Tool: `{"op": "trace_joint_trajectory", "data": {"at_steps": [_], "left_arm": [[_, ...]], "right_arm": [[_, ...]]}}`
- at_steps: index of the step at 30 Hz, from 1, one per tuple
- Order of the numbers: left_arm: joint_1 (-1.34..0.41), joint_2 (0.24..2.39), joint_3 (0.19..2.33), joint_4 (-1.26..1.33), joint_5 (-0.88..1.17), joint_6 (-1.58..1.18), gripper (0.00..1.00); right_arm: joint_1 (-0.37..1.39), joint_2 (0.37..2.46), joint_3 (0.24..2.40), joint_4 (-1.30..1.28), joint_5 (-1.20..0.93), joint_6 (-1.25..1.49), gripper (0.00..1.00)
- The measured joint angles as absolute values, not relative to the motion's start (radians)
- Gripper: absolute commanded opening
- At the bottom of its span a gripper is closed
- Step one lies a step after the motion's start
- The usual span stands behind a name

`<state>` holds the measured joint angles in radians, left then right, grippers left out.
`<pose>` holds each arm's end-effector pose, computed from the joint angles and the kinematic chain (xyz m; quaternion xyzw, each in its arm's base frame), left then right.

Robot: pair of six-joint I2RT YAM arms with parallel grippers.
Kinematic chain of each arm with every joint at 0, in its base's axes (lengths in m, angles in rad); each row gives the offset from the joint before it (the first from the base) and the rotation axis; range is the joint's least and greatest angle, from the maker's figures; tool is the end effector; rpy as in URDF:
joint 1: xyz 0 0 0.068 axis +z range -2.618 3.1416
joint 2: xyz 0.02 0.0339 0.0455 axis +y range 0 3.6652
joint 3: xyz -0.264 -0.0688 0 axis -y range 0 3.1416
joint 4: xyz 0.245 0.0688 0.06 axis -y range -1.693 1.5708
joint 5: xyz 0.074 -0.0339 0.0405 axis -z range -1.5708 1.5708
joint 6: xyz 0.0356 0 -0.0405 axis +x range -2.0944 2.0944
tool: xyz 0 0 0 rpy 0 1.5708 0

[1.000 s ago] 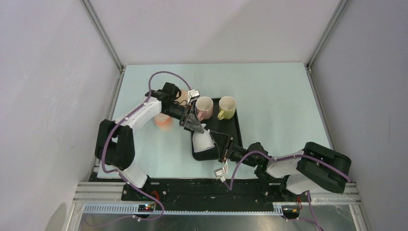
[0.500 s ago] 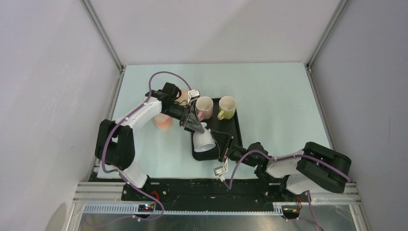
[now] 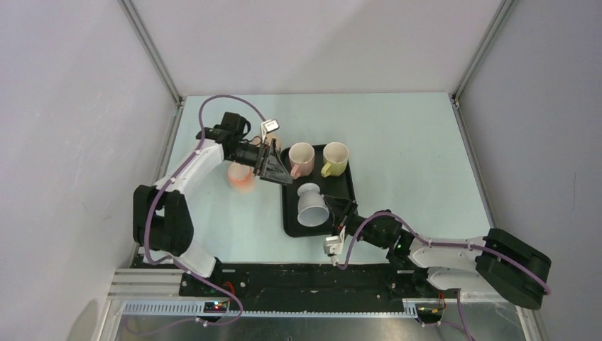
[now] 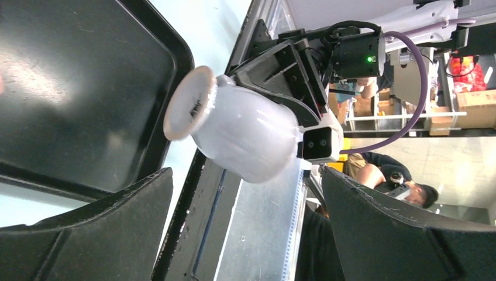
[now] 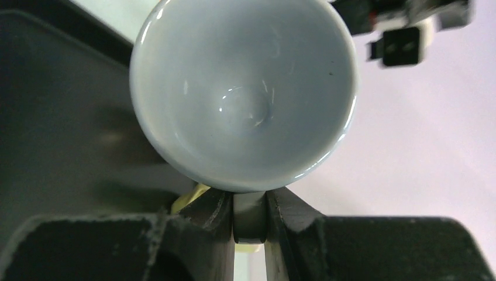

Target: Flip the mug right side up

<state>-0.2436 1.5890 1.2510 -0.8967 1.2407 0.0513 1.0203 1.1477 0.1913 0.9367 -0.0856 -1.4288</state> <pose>0.2870 -0.1060 0.2721 0.2140 0.7792 -0.5835 0.0804 0.1079 0.1817 0.1865 -0.6812 0.2139 -0.1120 0.6911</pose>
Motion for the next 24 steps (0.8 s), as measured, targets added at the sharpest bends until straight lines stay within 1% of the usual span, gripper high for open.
{"op": "trace_joint_trajectory", "data": {"at_steps": [5,13,18,24], "left_arm": [[-0.205,1.556,1.273,-0.896,1.201,0.049,1.0],[-0.152,1.489,1.285,-0.897,1.146,0.05,1.0],[-0.128,1.448,1.285,-0.897,1.119,0.052,1.0],[-0.076,1.374,1.285,-0.899,1.07,0.061,1.0]], "right_arm": [[0.976,1.064,0.243,0.621,-0.083,-1.293,0.0],[0.903,0.985,0.36,0.231,-0.128,-1.128,0.0],[0.852,0.962,0.422,0.072,-0.2,-1.039,0.0],[0.754,0.951,0.459,-0.023,-0.307,-0.93,0.0]]}}
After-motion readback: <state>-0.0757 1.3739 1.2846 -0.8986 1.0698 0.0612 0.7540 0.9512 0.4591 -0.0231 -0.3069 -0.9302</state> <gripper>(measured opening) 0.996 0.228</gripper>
